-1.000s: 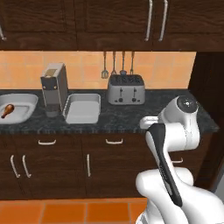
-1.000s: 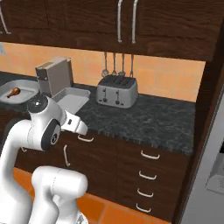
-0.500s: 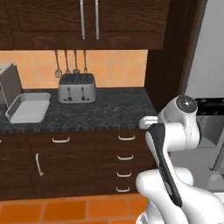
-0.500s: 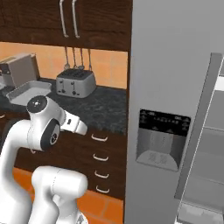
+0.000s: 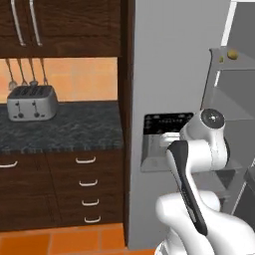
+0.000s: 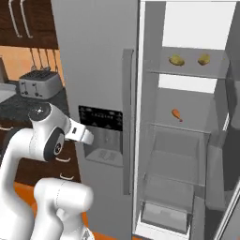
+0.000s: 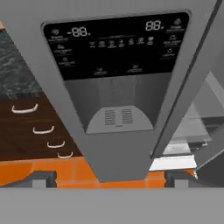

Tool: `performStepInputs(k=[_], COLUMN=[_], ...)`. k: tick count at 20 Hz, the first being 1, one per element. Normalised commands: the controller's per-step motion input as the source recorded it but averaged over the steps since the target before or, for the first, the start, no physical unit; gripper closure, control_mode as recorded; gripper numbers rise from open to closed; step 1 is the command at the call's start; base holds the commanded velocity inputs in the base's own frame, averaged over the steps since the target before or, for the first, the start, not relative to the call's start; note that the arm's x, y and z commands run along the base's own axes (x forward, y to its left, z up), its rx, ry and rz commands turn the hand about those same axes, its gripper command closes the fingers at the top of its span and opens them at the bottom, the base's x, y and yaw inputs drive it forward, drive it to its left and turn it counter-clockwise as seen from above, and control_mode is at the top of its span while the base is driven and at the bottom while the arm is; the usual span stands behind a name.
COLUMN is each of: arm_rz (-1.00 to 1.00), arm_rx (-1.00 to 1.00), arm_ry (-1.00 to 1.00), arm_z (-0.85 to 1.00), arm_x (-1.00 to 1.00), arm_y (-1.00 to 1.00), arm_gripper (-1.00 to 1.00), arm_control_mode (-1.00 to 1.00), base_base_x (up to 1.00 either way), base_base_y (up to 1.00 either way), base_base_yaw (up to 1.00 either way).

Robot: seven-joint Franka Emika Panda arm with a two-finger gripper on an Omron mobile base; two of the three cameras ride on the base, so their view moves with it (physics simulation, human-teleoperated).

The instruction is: Place one potato and one chicken drumstick in each tupperware on the nearby counter, to pack two identical lunches.

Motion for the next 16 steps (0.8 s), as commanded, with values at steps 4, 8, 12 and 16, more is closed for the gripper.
performStepInputs(k=[4,8,12,16], arm_rz=[0.0,0.0,0.0,0.0], arm_rx=[0.0,0.0,0.0,0.0], arm_ry=[0.0,0.0,0.0,0.0], arm_z=[0.0,0.0,0.0,0.0], arm_x=[0.0,0.0,0.0,0.0], arm_y=[0.0,0.0,0.0,0.0], arm_gripper=[-1.0,-1.0,-1.0,-1.0], arm_control_mode=[1.0,1.0,1.0,1.0], base_base_x=[0.0,0.0,0.04,0.35], base_base_y=[-1.0,-0.93,-0.7,-0.13], base_base_yaw=[-0.04,-0.03,-0.01,-0.02])
